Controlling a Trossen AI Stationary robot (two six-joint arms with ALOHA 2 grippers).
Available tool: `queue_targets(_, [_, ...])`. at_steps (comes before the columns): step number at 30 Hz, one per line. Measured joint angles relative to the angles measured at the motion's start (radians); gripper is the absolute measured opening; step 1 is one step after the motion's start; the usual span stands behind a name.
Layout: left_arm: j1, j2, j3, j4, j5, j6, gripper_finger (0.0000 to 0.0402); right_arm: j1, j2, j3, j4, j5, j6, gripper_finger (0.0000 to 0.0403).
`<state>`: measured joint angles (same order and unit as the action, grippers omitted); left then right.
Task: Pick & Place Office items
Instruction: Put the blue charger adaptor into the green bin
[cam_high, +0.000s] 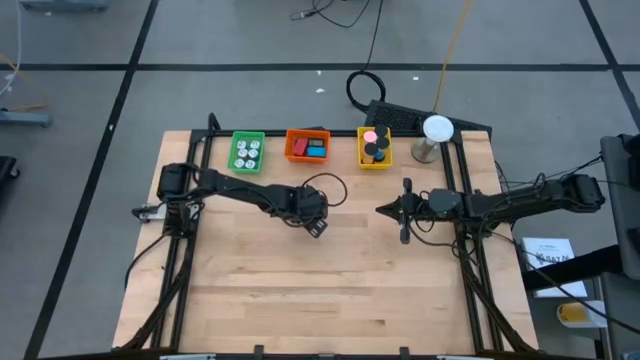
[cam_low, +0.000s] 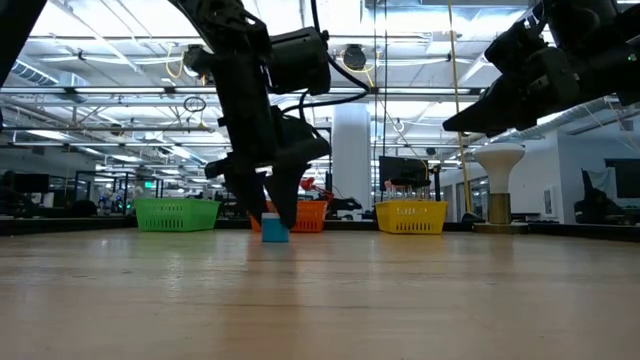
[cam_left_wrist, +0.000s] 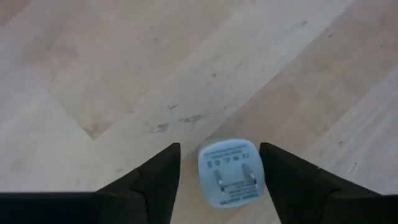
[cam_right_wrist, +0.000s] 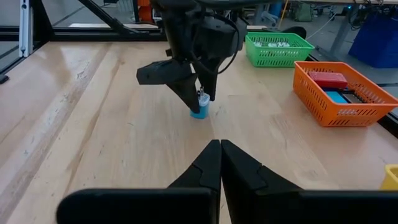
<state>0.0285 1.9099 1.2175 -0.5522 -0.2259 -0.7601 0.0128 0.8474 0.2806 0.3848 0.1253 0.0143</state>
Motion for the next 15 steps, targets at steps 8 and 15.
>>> queue_targets(8, [0.005, 0.0, 0.0, -0.006, 0.035, 0.022, 0.0143, 0.0, 0.0, 0.0, 0.0, 0.0, 0.0, 0.0001])
queue_targets(15, [0.039, -0.109, -0.001, -0.179, 0.049, 0.084, 0.0139, 0.0, 0.0, 0.0, 0.0, 0.0, 0.0, 0.0001])
